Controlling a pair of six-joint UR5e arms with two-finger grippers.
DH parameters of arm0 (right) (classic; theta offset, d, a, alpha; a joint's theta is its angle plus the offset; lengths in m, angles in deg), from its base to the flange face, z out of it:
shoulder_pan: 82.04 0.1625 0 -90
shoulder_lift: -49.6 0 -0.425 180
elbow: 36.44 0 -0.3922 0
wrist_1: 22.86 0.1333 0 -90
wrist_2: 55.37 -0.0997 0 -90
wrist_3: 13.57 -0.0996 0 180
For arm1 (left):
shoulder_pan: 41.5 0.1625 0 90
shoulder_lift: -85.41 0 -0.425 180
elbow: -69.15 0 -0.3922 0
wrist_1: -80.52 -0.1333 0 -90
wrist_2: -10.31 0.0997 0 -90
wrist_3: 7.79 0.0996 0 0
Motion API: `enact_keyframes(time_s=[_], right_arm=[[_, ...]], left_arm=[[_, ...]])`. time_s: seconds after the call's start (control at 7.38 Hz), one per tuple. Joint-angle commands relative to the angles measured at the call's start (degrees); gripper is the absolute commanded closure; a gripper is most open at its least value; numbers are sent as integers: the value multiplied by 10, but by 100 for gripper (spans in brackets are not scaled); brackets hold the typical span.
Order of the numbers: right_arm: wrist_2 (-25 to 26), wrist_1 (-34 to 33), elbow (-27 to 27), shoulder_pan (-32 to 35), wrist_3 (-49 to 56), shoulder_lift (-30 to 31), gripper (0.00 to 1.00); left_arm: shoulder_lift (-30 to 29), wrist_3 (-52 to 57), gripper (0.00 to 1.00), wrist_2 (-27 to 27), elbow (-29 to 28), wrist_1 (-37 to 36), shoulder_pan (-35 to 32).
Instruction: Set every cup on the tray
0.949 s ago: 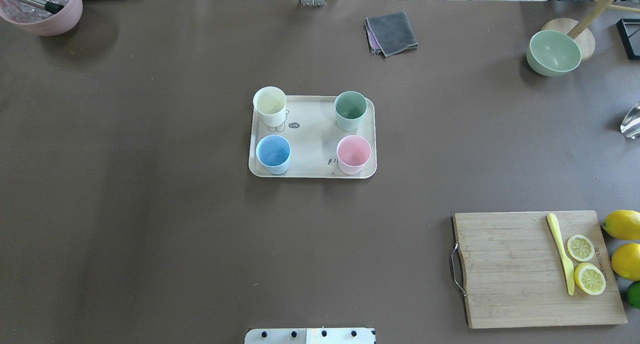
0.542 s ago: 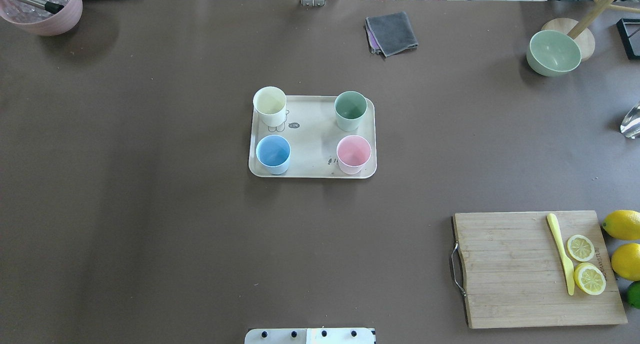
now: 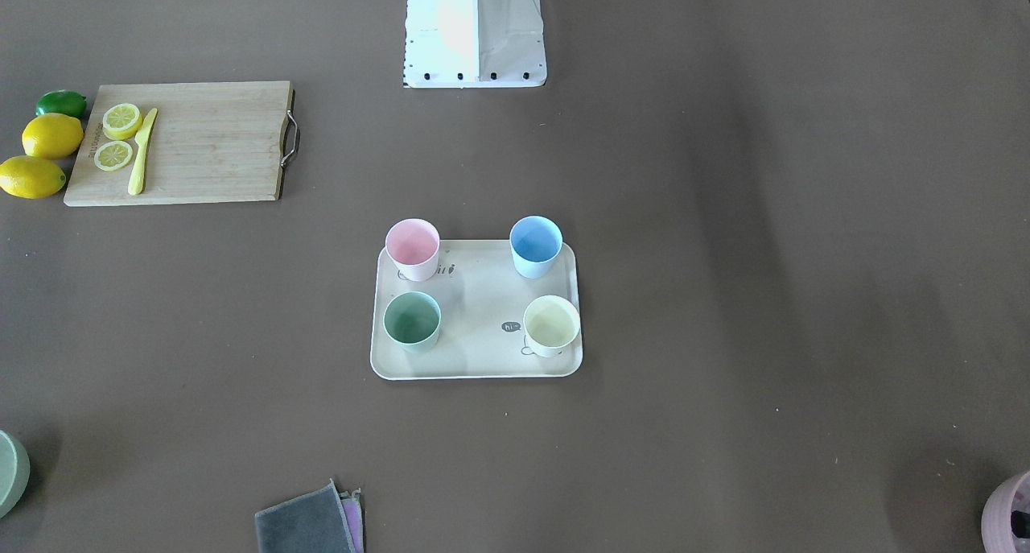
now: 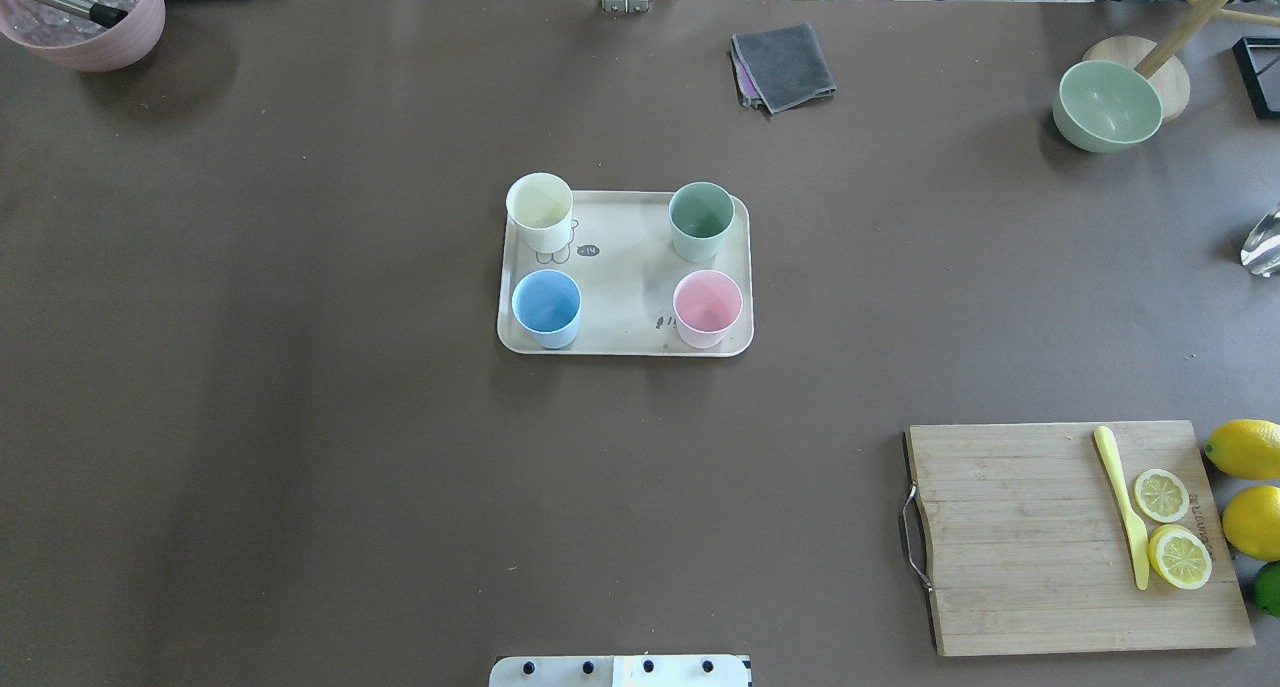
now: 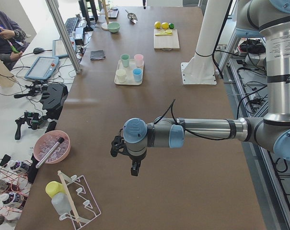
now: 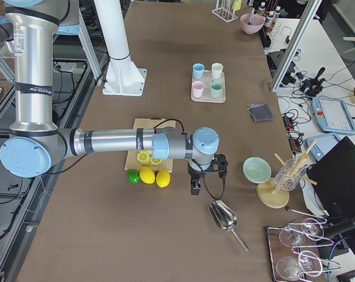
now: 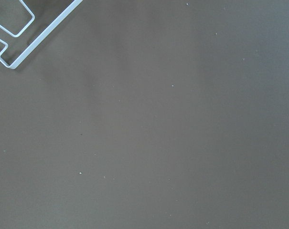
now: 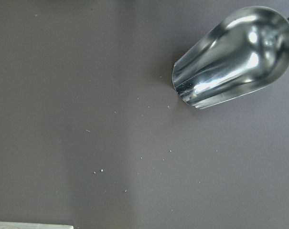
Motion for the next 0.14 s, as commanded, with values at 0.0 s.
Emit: enact_keyframes(time_s=[0.0], right_arm=[[0, 0, 0, 0, 0, 0, 0]], left_arm=[[1, 1, 2, -1, 2, 0, 0]])
